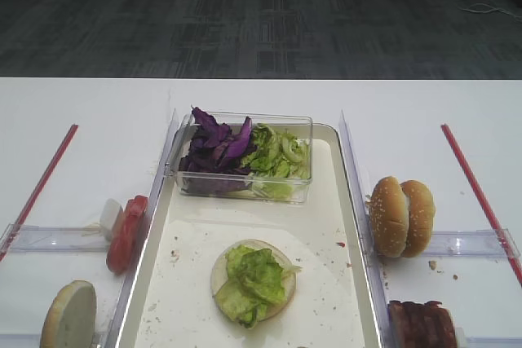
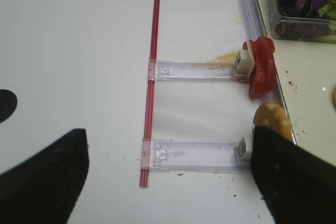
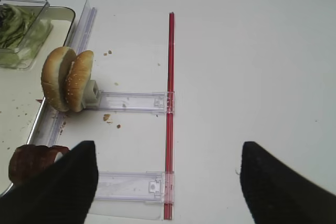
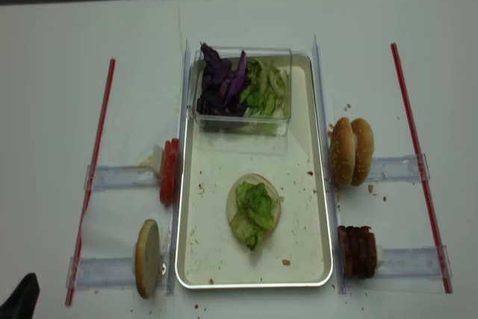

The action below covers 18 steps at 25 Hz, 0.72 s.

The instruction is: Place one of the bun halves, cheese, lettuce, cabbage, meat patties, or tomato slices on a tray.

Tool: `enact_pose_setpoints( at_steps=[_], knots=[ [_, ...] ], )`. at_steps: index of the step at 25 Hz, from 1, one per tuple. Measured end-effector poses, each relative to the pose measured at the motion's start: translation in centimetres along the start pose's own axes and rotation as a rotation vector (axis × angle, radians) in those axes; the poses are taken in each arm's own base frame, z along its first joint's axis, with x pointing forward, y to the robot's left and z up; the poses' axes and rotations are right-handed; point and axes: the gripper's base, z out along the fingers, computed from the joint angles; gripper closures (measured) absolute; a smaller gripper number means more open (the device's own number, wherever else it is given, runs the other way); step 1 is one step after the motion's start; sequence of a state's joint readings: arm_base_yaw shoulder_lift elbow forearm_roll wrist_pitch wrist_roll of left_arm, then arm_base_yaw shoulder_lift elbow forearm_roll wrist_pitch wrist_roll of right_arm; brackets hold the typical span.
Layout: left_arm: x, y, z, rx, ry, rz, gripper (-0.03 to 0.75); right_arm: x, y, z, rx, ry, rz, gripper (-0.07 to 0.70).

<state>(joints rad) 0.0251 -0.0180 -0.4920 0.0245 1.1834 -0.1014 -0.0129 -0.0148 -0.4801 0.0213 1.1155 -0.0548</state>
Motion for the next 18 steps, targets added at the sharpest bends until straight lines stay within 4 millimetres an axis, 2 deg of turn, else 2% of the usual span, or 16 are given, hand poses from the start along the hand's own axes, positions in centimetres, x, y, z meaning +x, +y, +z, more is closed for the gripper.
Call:
enact_pose_setpoints(
  at_steps=[18],
  knots=[
    [0.00, 0.00, 0.00, 0.000, 0.000, 0.000, 0.102, 0.00, 0.00, 0.00, 0.000, 0.000, -0.002, 0.041]
  ],
)
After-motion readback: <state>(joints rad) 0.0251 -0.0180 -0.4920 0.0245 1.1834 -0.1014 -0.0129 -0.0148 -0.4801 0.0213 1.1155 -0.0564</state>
